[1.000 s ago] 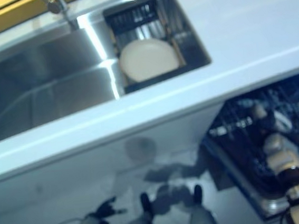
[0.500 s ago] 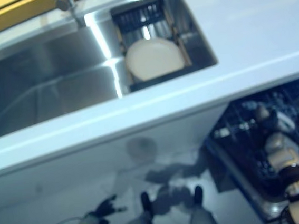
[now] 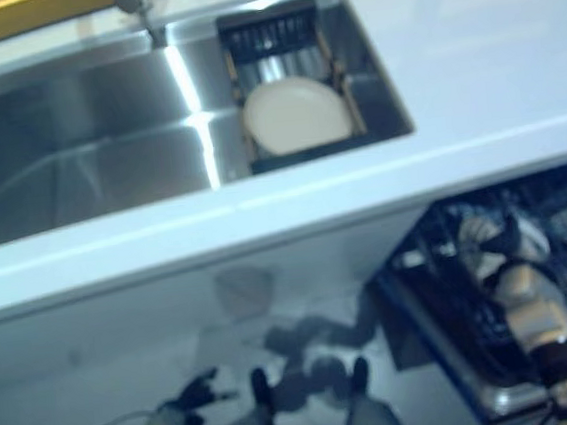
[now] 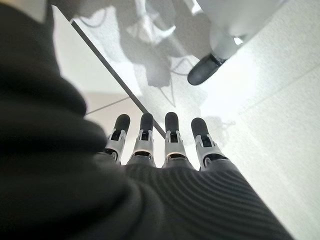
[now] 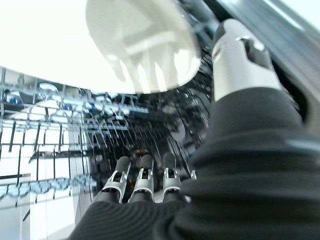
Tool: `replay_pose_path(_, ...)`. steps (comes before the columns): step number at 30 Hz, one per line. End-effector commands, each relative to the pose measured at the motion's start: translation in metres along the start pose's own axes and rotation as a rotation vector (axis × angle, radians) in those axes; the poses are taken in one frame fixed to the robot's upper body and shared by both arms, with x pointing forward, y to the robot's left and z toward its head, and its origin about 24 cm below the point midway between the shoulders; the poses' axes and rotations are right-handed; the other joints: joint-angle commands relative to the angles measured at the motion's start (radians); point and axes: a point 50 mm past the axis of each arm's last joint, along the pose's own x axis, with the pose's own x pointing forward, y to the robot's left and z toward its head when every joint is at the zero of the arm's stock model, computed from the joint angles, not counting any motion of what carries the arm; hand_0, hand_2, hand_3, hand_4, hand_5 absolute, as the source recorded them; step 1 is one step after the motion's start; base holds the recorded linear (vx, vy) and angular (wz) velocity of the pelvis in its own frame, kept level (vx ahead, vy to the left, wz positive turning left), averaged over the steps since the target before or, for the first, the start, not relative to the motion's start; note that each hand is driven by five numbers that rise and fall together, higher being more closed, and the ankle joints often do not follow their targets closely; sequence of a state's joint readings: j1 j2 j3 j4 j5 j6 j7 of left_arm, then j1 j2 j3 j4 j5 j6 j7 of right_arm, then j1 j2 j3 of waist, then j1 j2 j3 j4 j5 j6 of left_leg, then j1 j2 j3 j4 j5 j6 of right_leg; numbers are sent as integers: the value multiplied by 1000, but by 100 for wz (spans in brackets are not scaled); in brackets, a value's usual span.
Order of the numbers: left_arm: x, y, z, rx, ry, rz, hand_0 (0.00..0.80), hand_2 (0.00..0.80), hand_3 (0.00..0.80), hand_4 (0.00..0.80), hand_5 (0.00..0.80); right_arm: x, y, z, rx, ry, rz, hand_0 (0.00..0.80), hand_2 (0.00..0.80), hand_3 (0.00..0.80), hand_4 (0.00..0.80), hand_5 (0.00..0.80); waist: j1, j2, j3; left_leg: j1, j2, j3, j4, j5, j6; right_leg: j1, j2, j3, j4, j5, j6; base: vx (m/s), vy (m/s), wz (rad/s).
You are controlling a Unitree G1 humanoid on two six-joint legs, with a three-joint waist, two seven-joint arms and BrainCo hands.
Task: Take plates into dishwasher
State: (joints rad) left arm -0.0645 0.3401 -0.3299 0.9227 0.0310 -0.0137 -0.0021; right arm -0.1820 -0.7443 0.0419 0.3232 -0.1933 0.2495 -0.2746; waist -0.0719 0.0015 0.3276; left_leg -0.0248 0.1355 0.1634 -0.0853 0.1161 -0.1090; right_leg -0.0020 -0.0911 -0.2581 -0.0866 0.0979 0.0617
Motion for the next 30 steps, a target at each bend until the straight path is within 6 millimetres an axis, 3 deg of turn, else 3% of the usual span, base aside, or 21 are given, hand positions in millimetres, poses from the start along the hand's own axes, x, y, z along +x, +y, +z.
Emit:
replay_pose_path(1,-4,3,-21,37,66,14,0,0,0,0,0,-3,-22,10,40,-94,-89,0,0,0,0,0,-21,-54,-94,70,-34,72,9,-91,50,-17,22,68,48,-66,17,38,75,-10)
replay_pose_path(12,-10,-1,-45,-3,154,19,0,0,0,0,0,-23,-65,13,141,-174,-214,0,0,0,0,0,-58,-83,-165,124,-44,125,2,-118,66,22,13,95,32,-57,37,18,102,-17)
replay_pose_path(17,-9,-5,-46,-36,162,19,0,0,0,0,0,-30,-98,32,178,-307,-319,0,0,0,0,0,-72,-90,-186,147,-56,144,5,-138,80,31,1,110,31,-49,50,-15,144,-21)
replay_pose_path(21,-8,-5,-44,-49,168,23,0,0,0,0,0,-39,-126,69,195,-528,-412,0,0,0,0,0,-67,-95,-194,158,-68,146,7,-155,92,30,-14,118,33,-34,69,-51,157,-11)
replay_pose_path(22,-8,-4,-45,-51,172,26,0,0,0,0,0,-44,-138,90,213,-635,-404,0,0,0,0,0,-63,-97,-198,161,-75,145,7,-160,98,27,-22,120,37,-27,79,-33,155,-16)
replay_pose_path(26,-7,0,-44,-41,172,32,0,0,0,0,0,-51,-152,123,230,-821,-338,0,0,0,0,0,-49,-101,-208,159,-92,140,7,-165,110,13,-45,116,66,-12,103,-65,188,-8)
replay_pose_path(30,-6,6,-42,-11,177,47,0,0,0,0,0,-49,-163,158,201,-957,-239,0,0,0,0,0,-10,-115,-209,147,-120,105,13,-172,134,-18,-76,106,156,9,121,-83,193,3)
